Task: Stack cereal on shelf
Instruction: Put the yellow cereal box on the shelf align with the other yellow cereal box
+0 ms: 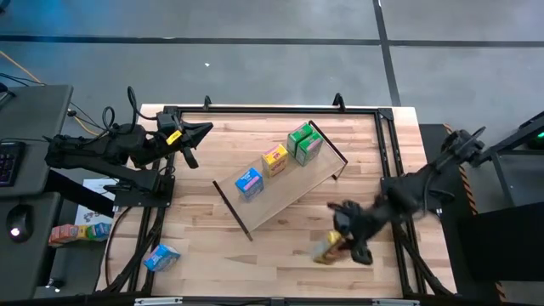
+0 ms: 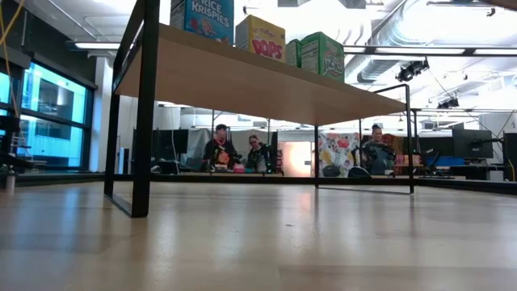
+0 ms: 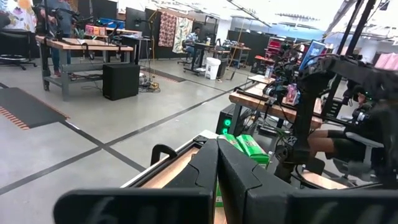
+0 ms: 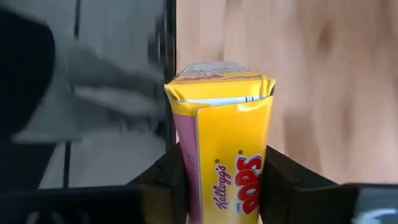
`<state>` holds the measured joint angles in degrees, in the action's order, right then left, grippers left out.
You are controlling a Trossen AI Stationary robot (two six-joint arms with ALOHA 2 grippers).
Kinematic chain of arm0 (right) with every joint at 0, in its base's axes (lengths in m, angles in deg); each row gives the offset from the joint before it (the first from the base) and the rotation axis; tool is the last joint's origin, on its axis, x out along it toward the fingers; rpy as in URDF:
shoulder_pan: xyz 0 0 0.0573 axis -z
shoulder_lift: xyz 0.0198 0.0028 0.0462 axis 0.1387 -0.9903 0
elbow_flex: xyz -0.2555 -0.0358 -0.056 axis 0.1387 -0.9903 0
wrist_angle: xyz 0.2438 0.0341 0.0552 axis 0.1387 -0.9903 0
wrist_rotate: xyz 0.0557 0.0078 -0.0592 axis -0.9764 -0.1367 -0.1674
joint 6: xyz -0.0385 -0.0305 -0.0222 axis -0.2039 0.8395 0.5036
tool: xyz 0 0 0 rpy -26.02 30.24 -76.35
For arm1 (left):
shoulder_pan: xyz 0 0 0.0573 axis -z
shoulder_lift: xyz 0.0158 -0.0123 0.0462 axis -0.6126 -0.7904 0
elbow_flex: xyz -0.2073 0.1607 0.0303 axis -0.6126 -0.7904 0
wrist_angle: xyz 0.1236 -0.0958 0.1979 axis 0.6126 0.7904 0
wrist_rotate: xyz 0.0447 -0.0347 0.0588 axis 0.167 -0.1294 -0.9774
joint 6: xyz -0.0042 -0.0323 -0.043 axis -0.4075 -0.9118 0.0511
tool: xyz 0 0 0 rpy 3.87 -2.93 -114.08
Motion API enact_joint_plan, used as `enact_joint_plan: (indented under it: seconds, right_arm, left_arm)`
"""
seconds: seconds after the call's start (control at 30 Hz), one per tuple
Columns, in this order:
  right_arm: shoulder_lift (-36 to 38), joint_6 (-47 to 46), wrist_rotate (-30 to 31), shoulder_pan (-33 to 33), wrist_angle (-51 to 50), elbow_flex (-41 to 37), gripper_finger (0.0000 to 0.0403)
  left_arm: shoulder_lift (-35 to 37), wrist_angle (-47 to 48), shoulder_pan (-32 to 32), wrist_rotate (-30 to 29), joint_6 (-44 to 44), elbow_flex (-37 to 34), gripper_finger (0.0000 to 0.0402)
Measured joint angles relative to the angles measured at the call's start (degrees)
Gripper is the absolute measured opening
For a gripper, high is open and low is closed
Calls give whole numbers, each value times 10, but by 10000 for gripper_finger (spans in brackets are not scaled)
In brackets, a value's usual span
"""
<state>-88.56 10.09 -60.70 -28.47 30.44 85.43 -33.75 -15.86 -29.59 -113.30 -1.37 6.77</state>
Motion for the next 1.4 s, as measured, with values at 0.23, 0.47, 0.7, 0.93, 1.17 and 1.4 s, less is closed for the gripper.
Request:
enact_joint_plan:
  seconds: [0.23,0.47,0.7,0.93,1.17,1.4]
  right_arm:
    - [-52,200,72,128,-65,187,103]
    - [-182,346,153,227,-266,393,99]
    - [-272,412,42,278,-346,453,99]
    - [-295,427,37,290,-342,454,99]
    - [-294,435,40,291,-327,453,99]
    - [-295,445,59,291,-305,452,130]
  left_arm:
    - [0,2,0,0,-10,0,1]
    - [0,2,0,0,-10,0,1]
    - [0,2,0,0,-10,0,1]
    - [0,2,0,0,-10,0,1]
    - [0,2,0,0,-9,0,1]
    - [0,5,0,0,0,0,1]
